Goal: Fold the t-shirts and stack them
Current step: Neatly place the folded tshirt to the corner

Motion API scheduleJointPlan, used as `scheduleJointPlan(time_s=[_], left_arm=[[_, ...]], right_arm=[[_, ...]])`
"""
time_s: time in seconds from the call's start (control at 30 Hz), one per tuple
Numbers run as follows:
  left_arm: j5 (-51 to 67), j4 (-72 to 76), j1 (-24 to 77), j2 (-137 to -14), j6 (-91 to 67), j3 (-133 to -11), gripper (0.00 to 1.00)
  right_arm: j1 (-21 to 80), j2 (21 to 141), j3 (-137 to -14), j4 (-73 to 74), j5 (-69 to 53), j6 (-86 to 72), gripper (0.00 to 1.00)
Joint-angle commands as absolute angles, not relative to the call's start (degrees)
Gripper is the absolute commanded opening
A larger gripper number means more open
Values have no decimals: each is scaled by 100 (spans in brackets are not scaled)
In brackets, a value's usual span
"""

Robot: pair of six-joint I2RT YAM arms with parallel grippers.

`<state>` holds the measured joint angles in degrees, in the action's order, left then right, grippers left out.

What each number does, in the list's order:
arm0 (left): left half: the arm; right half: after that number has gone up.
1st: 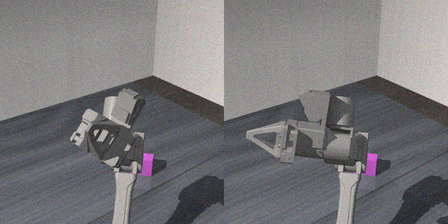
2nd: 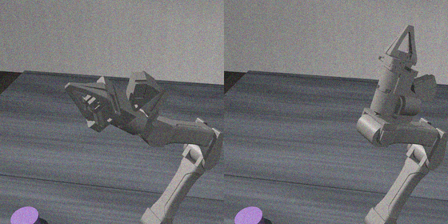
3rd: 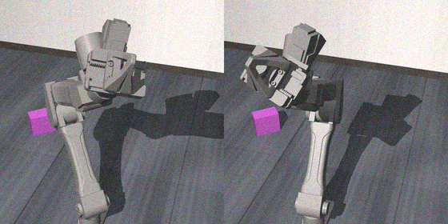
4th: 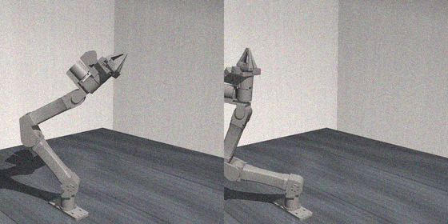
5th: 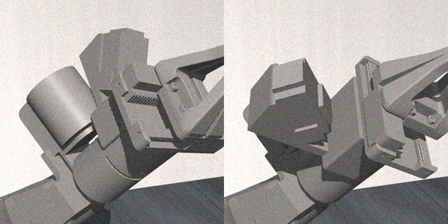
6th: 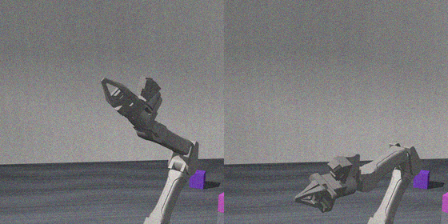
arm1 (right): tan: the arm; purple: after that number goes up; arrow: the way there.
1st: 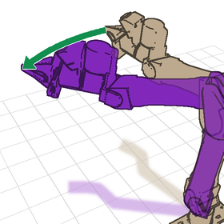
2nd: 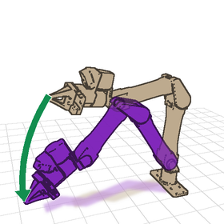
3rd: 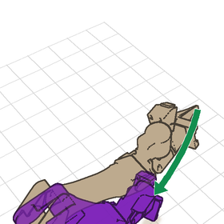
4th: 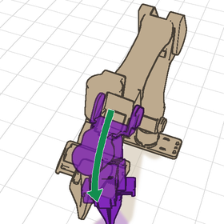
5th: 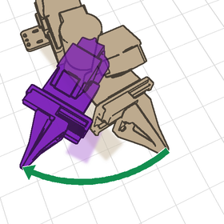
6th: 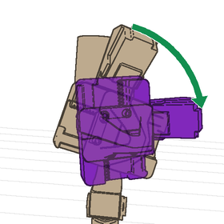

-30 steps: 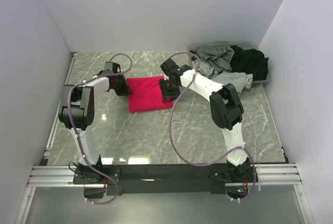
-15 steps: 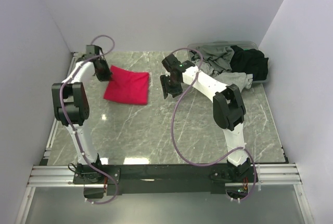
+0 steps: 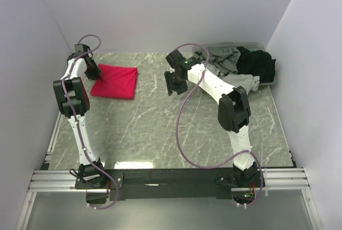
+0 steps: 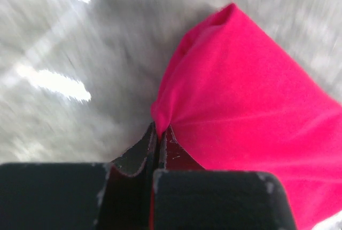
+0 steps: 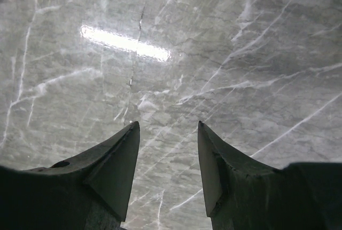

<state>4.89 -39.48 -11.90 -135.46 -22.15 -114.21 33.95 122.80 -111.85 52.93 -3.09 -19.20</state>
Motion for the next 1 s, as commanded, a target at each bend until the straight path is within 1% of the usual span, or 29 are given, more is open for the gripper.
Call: scheduleJointPlan(time_s=[0.0,0.17,0.5,0.8,0.9,0.93,0.97], left_arm=[[255,-3937,-1415,-13842,-2284,-12058,0],[115,-3745,-1634,-14167,-2443,-12489,0],[-299,-3059,-2179,-14247,-3041,-12524,0],[-308,-2725,-2320,-14230,-3111,-12630,0],[-229,-2593,-2320,-14063,-3103,-12359,20],[-229,-2454,-2303,-13975,-3094,-12236,32],[-246,-2374,-2285,-13774,-3050,-12095,37]], right_arm=[[3349,12331,-11505,5572,-106,-1863,55],[3357,12322,-11505,5722,-9,-1907,55],[3357,12322,-11487,5915,167,-2039,54],[3357,12296,-11514,5977,220,-2083,55],[3357,12182,-11409,5863,264,-2100,55],[3349,12147,-11330,5775,290,-2101,55],[3349,12077,-11277,5731,299,-2101,56]])
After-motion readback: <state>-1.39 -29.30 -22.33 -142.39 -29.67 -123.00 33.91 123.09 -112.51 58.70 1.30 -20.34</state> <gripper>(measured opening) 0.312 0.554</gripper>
